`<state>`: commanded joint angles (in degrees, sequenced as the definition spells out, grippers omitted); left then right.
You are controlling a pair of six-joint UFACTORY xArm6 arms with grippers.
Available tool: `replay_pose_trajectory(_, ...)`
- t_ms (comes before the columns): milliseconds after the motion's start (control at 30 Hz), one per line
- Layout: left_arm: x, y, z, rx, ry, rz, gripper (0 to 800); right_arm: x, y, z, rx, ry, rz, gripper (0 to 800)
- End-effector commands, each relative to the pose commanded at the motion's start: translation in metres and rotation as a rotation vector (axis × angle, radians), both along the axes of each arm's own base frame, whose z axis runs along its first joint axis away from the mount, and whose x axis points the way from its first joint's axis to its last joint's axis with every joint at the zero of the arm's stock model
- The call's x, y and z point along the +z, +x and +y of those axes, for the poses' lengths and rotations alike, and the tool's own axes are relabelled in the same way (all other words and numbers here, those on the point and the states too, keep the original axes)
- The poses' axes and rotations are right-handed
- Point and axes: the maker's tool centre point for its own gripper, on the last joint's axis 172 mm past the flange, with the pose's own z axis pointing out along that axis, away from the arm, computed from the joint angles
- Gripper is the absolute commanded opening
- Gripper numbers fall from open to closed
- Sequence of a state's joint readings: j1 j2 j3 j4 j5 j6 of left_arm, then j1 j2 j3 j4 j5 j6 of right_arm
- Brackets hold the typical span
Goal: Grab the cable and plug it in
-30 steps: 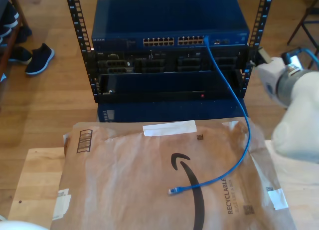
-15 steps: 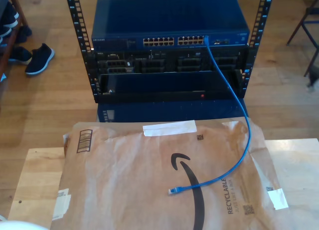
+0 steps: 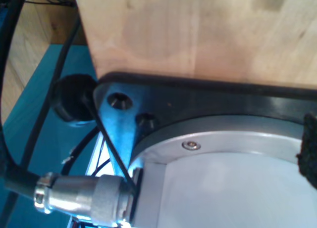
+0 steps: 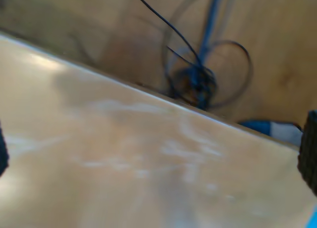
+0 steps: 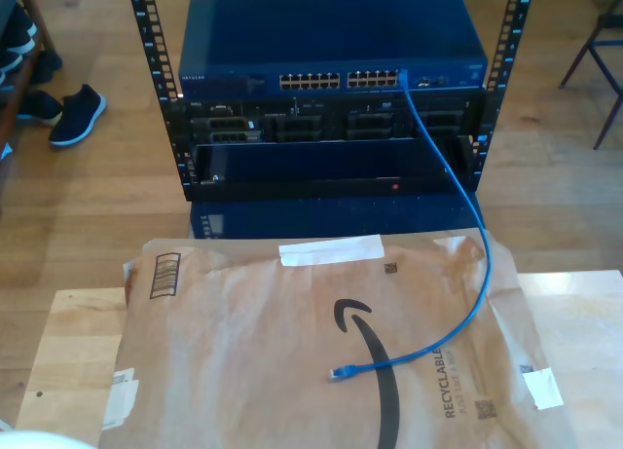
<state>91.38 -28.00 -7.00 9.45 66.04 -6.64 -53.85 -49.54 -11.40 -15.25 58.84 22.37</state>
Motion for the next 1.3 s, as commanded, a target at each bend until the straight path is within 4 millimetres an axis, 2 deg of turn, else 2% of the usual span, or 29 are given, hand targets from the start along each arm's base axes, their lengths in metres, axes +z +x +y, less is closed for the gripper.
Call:
replay_pose_trajectory(133, 0.000, 0.000, 0.000, 0.002, 0.000, 0.000, 799, -0.020, -0.039, -0.005, -0.004, 0.026, 0.015, 794)
replay_pose_trajectory(233, 0.000, 0.000, 0.000, 0.002, 0.000, 0.000, 799, -0.035, -0.068, 0.001, -0.073, 0.065, 0.032, 794)
replay_pose_trajectory(433, 0.000, 0.000, 0.000, 0.002, 0.000, 0.000, 799, -0.062, -0.088, 0.018, -0.138, 0.121, 0.037, 794)
replay_pose_trajectory(567, 0.000, 0.000, 0.000, 0.002, 0.000, 0.000, 799, -0.085, -0.112, 0.042, -0.277, 0.232, 0.043, 798)
replay_pose_trajectory(700, 0.000, 0.000, 0.000, 0.000, 0.000, 0.000, 799, -0.100, -0.104, 0.064, -0.369, 0.320, -0.016, 799)
replay_pose_trajectory(767, 0.000, 0.000, 0.000, 0.000, 0.000, 0.000, 799, -0.105, -0.102, 0.068, -0.375, 0.343, -0.020, 798)
replay_pose_trajectory(1300, 0.000, 0.000, 0.000, 0.002, 0.000, 0.000, 799, -0.106, -0.101, 0.065, -0.325, 0.333, -0.024, 798)
